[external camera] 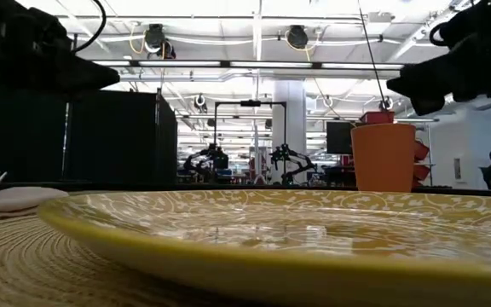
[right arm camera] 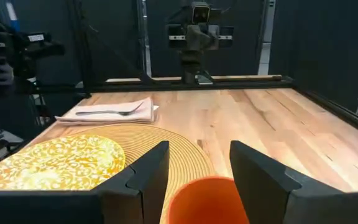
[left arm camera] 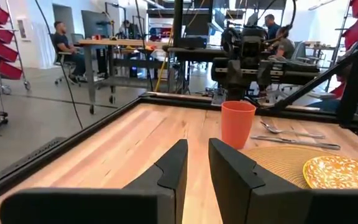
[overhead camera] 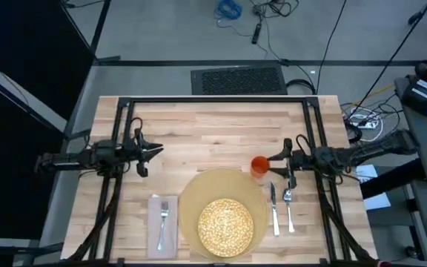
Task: Set table place
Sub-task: Return to Home Position
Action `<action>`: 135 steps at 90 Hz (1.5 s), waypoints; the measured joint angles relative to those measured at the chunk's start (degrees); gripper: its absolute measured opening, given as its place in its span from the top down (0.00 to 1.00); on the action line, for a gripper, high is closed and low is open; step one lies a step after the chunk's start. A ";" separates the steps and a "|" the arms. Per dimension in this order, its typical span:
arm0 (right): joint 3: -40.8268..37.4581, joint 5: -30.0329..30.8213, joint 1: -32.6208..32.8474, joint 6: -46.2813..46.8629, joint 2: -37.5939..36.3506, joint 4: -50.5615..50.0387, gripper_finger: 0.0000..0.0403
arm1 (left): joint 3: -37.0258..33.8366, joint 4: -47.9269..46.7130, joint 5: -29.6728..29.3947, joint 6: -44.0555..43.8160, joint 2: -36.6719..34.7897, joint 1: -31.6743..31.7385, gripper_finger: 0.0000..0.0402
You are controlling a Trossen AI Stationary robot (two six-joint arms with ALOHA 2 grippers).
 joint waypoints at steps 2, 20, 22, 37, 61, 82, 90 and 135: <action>0.00 -0.78 -1.08 -0.09 -0.07 -0.04 0.62 | 0.00 0.00 0.00 -0.01 0.00 0.00 0.87; 0.00 -11.30 -7.76 1.75 -2.37 -1.24 0.62 | -0.02 -0.01 0.00 -0.84 0.00 0.00 0.87; 0.00 -11.55 -7.95 1.79 -2.95 -1.76 0.61 | -0.02 -0.02 0.00 -1.03 0.00 0.00 0.87; 0.04 -11.78 -8.07 1.05 -9.35 -4.71 0.62 | -0.02 -0.02 0.00 -1.57 0.00 0.00 0.87; 0.04 -11.87 -8.06 2.06 -23.78 -20.61 0.62 | -0.02 -0.04 0.14 -2.94 0.00 0.00 0.87; 0.31 -8.72 -6.26 1.93 -24.70 -22.73 0.62 | -0.02 -0.11 0.49 -2.16 0.00 0.00 0.87; 0.31 -7.76 -5.03 3.37 -22.59 -22.87 0.62 | -0.02 -0.20 1.14 -1.26 0.00 0.00 0.87; 0.31 -7.35 1.40 4.81 -17.87 -22.70 0.62 | -0.04 -1.09 6.01 0.16 0.00 0.11 0.87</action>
